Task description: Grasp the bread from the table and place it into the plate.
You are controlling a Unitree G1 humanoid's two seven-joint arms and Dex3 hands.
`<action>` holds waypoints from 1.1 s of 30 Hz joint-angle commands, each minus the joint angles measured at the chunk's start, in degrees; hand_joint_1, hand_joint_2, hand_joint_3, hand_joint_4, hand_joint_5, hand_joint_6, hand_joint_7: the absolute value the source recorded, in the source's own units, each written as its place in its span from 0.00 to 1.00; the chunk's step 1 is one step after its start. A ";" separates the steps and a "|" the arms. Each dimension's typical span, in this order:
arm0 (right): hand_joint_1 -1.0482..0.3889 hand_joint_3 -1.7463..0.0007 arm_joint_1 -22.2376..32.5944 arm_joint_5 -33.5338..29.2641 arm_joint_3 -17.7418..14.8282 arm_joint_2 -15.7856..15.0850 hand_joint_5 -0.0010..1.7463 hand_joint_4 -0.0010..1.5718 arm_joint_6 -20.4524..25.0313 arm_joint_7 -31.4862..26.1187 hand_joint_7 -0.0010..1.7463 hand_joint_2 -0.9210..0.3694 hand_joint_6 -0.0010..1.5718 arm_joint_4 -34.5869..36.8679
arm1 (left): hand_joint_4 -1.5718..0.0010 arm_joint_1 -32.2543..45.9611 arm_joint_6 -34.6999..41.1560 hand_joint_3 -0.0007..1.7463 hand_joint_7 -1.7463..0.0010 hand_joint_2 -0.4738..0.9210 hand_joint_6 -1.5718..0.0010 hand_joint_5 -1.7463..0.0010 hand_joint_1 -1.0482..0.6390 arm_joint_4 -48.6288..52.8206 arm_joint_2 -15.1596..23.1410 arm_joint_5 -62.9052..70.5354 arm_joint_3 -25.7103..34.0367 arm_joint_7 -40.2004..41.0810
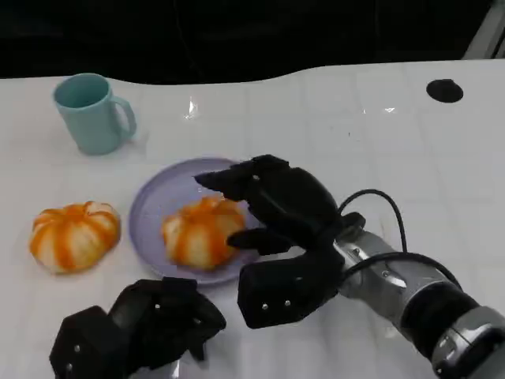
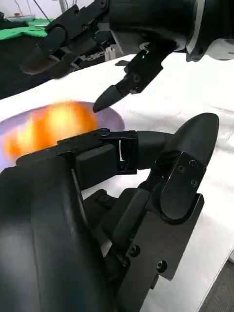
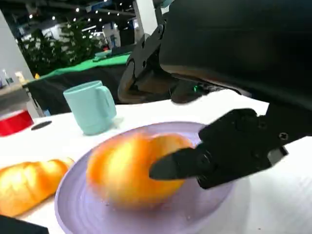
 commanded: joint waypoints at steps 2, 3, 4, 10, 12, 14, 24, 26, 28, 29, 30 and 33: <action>0.30 0.89 2.35 1.22 -0.27 -3.16 0.13 0.00 -0.47 3.36 0.00 0.00 0.12 -5.37 | 0.38 0.77 -0.15 0.00 0.54 0.99 0.24 0.17 0.02 0.71 0.59 0.01 0.13 -0.13; 0.29 0.88 2.83 1.13 -0.25 -3.63 0.14 0.01 -0.85 3.28 0.01 0.00 0.13 -6.14 | 0.38 0.73 -0.03 0.00 0.54 0.99 0.24 0.16 0.02 0.62 0.61 0.21 0.08 0.09; 0.28 0.88 3.24 1.08 -0.24 -3.99 0.15 0.02 -1.14 3.18 0.01 0.00 0.14 -6.79 | 0.38 0.72 0.06 0.00 0.54 0.99 0.24 0.17 0.02 0.54 0.62 0.36 0.06 0.27; 0.31 0.89 8.98 3.22 -1.91 -7.84 0.20 0.01 -2.97 5.34 0.01 0.00 0.15 -15.31 | 0.38 1.00 0.58 0.00 0.54 0.98 0.23 0.17 0.02 0.05 0.30 -0.53 0.30 -0.31; 0.31 0.88 10.89 3.47 -2.42 -9.51 0.22 0.00 -3.42 5.71 0.01 0.00 0.15 -18.33 | 0.38 1.00 0.55 0.00 0.55 0.98 0.23 0.17 0.02 0.15 0.17 -0.39 0.25 -0.04; 0.31 0.88 12.84 3.37 -2.94 -11.42 0.25 0.00 -4.05 5.46 0.01 0.00 0.16 -21.25 | 0.38 1.03 0.36 0.00 0.55 0.99 0.23 0.17 0.02 0.26 0.03 -0.23 0.22 0.23; 0.38 0.92 25.82 7.20 -9.97 -20.14 0.36 0.07 -12.57 2.70 0.05 0.00 0.25 -32.20 | 0.37 1.45 0.99 0.00 0.56 0.98 0.22 0.18 0.03 -0.95 0.03 0.17 0.15 0.61; 0.39 0.91 27.90 8.15 -11.22 -21.27 0.36 0.08 -14.37 2.35 0.05 0.00 0.27 -32.56 | 0.38 1.54 1.18 0.00 0.56 0.99 0.22 0.18 0.03 -1.26 0.05 0.41 0.12 0.79; 0.42 0.92 29.30 8.94 -12.23 -21.97 0.37 0.11 -15.65 2.61 0.06 0.00 0.29 -32.82 | 0.38 1.58 1.39 0.00 0.55 0.99 0.22 0.18 0.03 -1.51 0.04 0.43 0.14 0.76; 0.42 0.92 30.50 9.32 -13.00 -22.48 0.37 0.11 -16.31 2.41 0.06 0.00 0.30 -33.06 | 0.38 1.55 1.38 0.00 0.55 0.99 0.22 0.18 0.03 -1.53 0.03 0.42 0.14 0.70; 0.45 0.92 31.85 9.33 -13.84 -22.89 0.37 0.15 -16.89 1.67 0.07 0.00 0.33 -33.21 | 0.38 1.56 1.58 0.00 0.55 0.99 0.23 0.17 0.03 -1.67 0.00 0.48 0.12 0.76; 0.50 0.92 34.74 9.82 -15.77 -23.21 0.39 0.30 -18.46 0.21 0.11 0.00 0.46 -33.22 | 0.38 1.62 2.07 0.00 0.55 0.98 0.22 0.17 0.02 -2.00 -0.05 0.42 0.08 0.74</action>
